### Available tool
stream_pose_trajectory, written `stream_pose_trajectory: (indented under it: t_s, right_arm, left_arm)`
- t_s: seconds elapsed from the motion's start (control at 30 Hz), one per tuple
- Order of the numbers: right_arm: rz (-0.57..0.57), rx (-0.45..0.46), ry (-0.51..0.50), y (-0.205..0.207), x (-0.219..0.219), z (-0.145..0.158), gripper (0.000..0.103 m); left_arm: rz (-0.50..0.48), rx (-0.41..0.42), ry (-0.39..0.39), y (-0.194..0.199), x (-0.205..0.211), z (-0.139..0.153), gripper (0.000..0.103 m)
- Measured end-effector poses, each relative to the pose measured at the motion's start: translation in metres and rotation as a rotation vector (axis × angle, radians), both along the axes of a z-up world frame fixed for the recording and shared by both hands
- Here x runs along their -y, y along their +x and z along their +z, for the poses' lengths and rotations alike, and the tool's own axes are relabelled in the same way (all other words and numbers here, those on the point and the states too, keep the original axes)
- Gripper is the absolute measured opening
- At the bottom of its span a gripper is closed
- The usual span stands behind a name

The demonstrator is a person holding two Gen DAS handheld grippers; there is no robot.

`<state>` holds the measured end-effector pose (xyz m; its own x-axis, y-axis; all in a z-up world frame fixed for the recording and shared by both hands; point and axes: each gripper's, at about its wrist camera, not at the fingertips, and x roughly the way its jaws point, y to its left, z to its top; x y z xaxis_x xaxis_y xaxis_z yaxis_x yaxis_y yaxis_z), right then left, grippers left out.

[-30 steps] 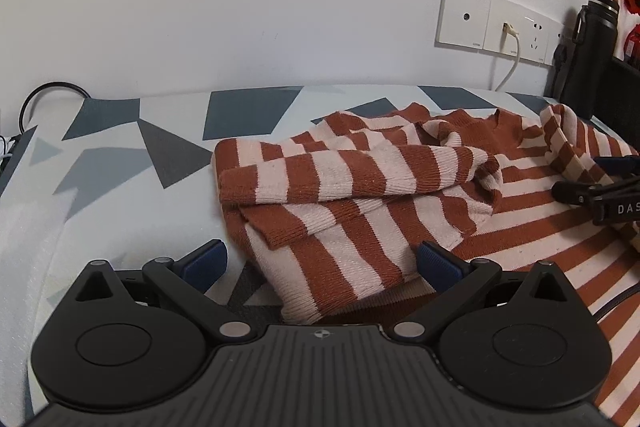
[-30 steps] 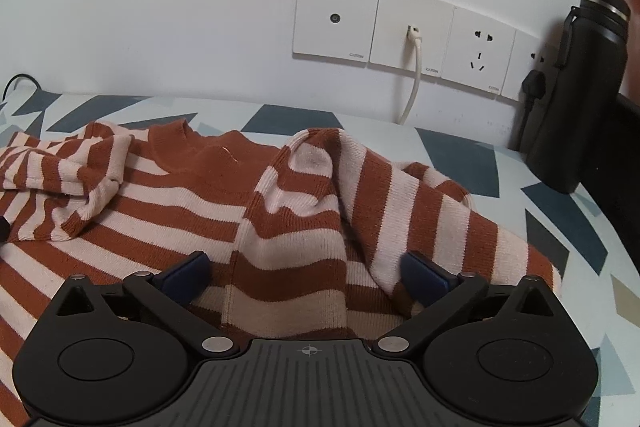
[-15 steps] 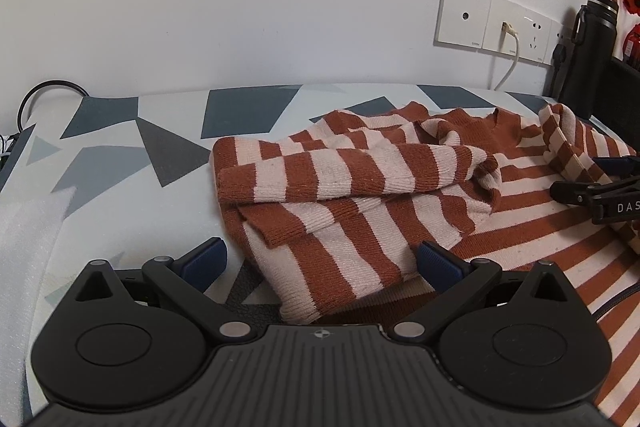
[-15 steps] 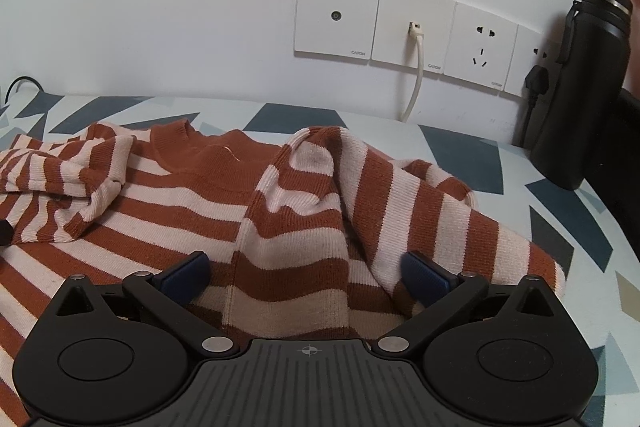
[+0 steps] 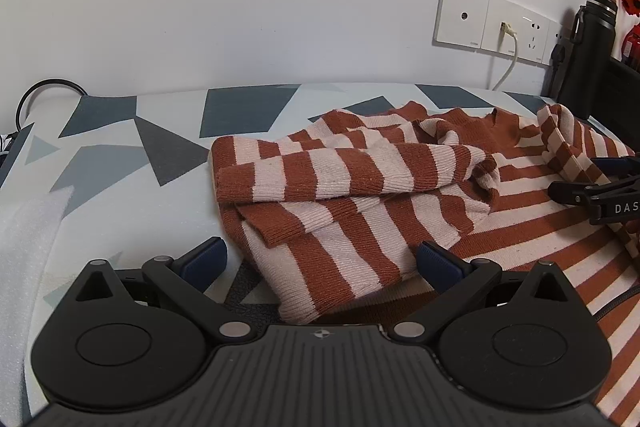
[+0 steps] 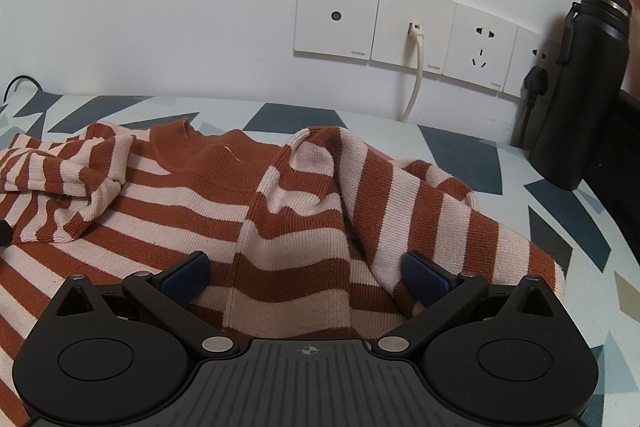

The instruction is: Fold clothes

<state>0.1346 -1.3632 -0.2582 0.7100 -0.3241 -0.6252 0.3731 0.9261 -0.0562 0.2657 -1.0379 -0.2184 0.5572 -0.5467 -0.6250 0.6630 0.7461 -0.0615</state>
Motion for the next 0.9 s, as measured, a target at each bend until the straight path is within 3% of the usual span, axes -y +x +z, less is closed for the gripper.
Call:
stream_pose_trajectory:
  t_s: [0.27,0.3,0.37,0.43,0.5,0.67,0.8,0.9]
  right_arm:
    - [0.025,-0.015,-0.01,-0.003,0.0,0.002,0.102]
    - [0.031,-0.02,-0.011,-0.006,0.0,0.003,0.096]
    - [0.027,-0.019,-0.02,-0.015,0.002,0.008,0.074]
    - [0.029,-0.019,-0.008,-0.026,0.008,0.012,0.035]
    - [0.027,-0.024,0.053,-0.038,0.021,0.016,0.014]
    - [-0.105,0.048,0.067,-0.075,0.051,0.034,0.008]
    - [-0.282,0.166,0.053,-0.115,0.079,0.059,0.008]
    - [-0.404,0.192,0.05,-0.136,0.102,0.065,0.008]
  left_arm:
    - [0.0,0.0,0.001,0.0,0.0,-0.001,0.103]
    - [-0.001,0.002,0.003,-0.001,0.0,-0.001,0.103]
    - [-0.004,0.003,0.005,-0.001,0.001,-0.001,0.103]
    - [-0.013,0.003,0.007,-0.001,0.0,-0.001,0.103]
    - [-0.035,0.005,0.018,-0.001,0.001,-0.001,0.103]
    - [-0.054,-0.001,0.016,0.0,0.0,0.0,0.103]
    - [-0.046,-0.014,-0.009,0.003,-0.003,0.001,0.103]
    - [-0.041,-0.015,-0.011,0.004,-0.003,0.001,0.103]
